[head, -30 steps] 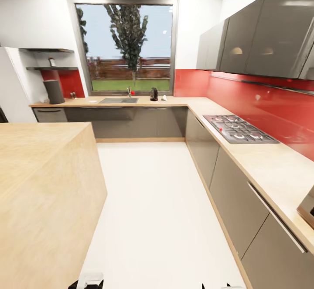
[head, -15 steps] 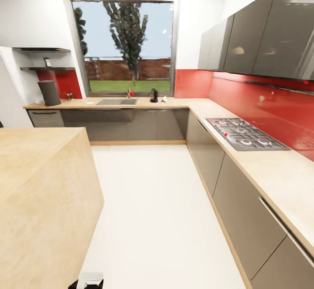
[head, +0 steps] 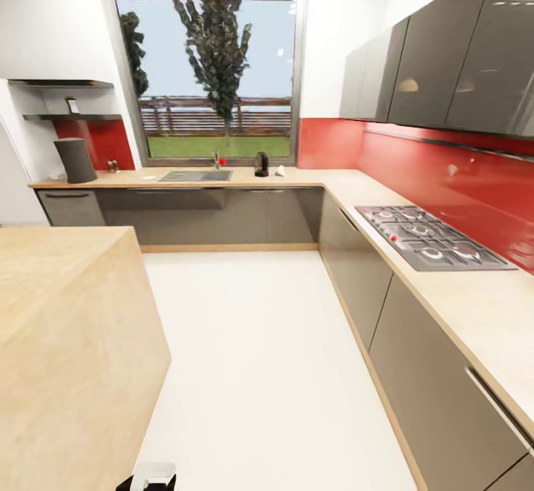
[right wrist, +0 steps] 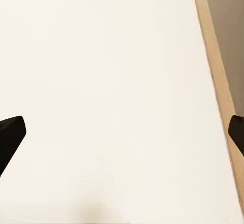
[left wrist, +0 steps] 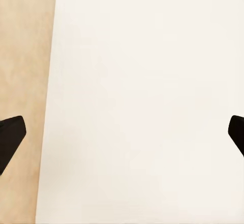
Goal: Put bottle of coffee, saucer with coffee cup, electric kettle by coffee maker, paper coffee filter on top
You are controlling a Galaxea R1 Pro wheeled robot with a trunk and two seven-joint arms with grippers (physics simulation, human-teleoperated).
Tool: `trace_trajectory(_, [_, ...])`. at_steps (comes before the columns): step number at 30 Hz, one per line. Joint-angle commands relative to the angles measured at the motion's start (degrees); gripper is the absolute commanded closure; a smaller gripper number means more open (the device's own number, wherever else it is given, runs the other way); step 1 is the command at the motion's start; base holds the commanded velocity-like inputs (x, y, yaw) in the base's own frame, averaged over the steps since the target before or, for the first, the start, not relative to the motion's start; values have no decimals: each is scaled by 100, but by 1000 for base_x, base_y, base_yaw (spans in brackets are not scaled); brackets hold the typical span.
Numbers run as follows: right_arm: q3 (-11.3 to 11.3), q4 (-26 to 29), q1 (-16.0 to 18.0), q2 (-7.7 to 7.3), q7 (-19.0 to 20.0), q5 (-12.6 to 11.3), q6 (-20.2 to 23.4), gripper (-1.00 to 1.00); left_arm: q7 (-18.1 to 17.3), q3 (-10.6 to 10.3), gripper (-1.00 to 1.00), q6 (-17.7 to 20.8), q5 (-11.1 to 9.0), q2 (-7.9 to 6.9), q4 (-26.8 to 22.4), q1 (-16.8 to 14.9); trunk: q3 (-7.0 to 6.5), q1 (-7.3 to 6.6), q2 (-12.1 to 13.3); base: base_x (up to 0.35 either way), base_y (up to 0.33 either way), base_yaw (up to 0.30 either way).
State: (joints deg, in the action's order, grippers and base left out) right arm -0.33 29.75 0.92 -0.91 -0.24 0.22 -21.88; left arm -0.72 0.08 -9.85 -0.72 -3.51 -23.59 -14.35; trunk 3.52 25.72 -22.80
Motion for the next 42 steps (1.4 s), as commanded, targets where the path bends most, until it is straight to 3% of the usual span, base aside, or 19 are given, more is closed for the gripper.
trace_trajectory(1, [-3,-3,4,0,-2,3,-18,-100,-7,1,-100,-18,-7,-1,4,-5,12,7,-11,335,0,0])
trace_trajectory(42, [7,-14,4,3,2,13,-18,-100,-7,1,-100,-26,-8,2,127,-6,12,7,-11,335,0,0])
